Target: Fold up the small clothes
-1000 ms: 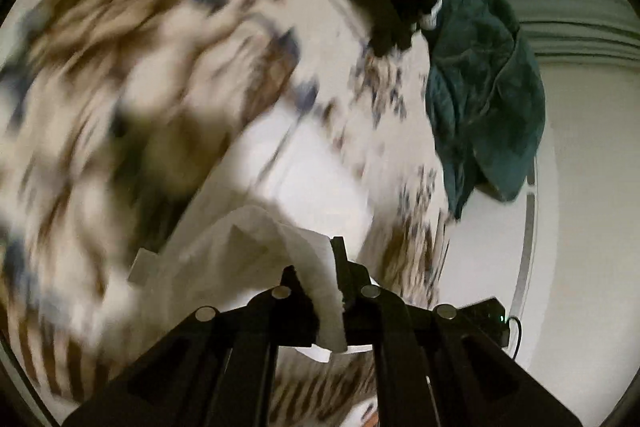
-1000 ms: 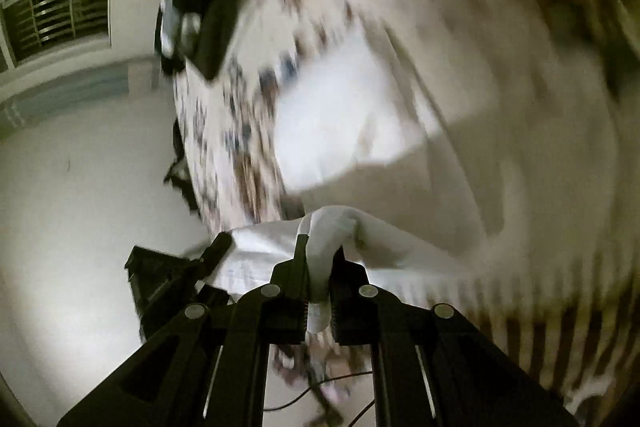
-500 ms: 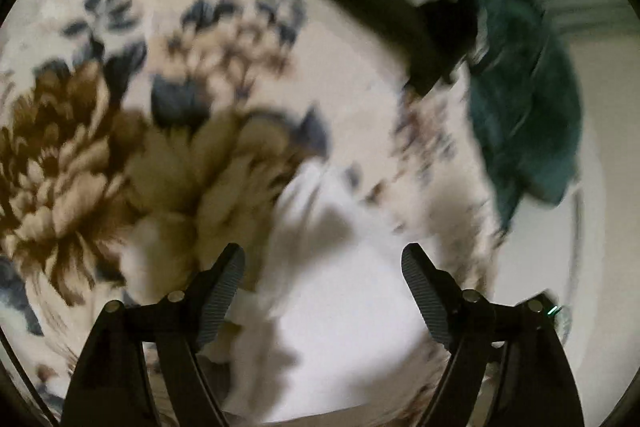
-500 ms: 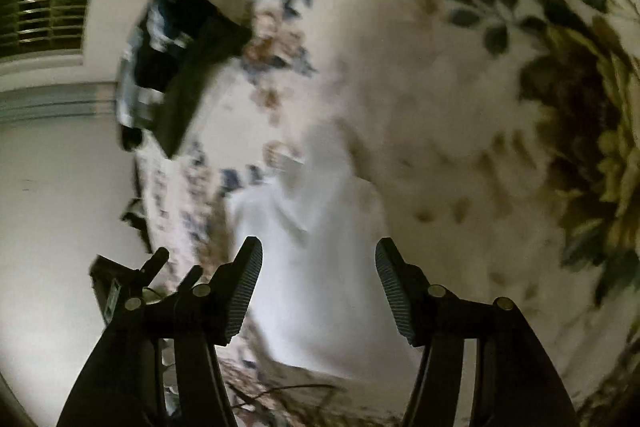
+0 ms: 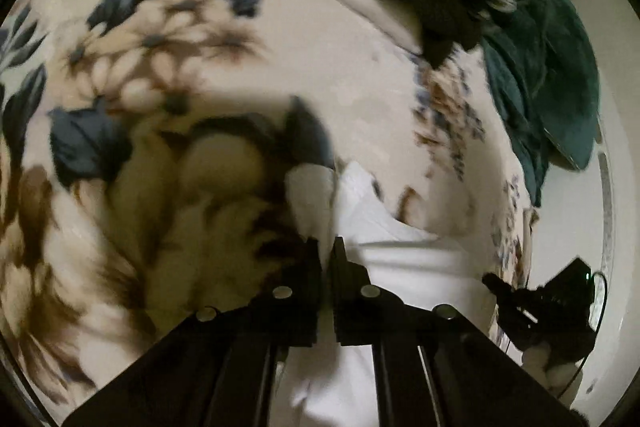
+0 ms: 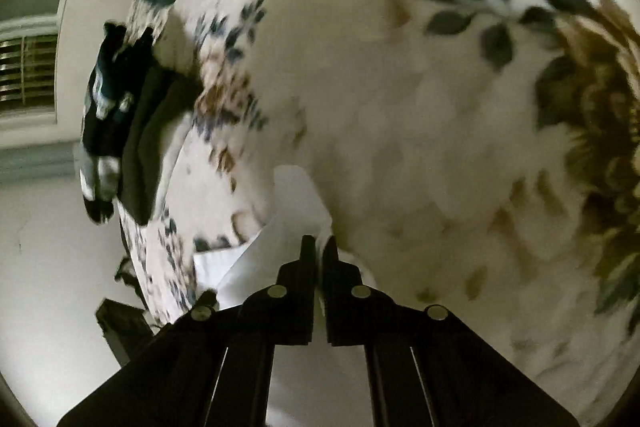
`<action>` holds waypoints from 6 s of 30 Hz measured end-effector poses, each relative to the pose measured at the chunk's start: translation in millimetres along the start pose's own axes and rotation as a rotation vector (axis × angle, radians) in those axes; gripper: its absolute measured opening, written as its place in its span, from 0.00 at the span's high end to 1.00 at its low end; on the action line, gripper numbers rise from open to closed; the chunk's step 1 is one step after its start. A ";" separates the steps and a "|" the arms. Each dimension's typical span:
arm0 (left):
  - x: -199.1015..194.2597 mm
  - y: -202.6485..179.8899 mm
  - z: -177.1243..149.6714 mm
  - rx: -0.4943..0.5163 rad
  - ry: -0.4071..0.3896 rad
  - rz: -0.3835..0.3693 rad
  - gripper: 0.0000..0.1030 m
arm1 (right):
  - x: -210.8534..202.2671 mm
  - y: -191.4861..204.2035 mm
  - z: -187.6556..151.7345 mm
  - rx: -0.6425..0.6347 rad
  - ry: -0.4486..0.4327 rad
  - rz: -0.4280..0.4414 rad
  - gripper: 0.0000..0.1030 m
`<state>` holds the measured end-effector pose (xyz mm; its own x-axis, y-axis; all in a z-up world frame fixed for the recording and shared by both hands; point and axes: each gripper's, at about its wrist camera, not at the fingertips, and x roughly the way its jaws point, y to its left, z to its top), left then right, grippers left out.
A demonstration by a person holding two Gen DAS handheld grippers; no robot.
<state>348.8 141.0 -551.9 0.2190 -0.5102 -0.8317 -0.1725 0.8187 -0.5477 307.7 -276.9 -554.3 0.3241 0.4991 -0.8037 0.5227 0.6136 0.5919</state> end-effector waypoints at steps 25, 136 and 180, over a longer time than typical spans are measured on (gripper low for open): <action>0.6 -22.6 -59.1 0.025 0.127 -0.231 0.85 | 53.9 -17.6 -56.7 -0.188 0.379 0.230 0.81; -475.8 -326.4 -121.7 0.307 -0.734 0.482 0.00 | -556.4 381.4 -274.8 -0.981 -0.754 -0.311 0.00; -499.5 -322.4 -148.0 0.289 -0.777 0.508 0.00 | -560.2 387.1 -302.4 -0.991 -0.746 -0.272 0.00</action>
<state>152.9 92.9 26.6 0.7744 0.1529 -0.6139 -0.2018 0.9794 -0.0106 90.1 -134.0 143.7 0.8315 0.0188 -0.5552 -0.0654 0.9958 -0.0641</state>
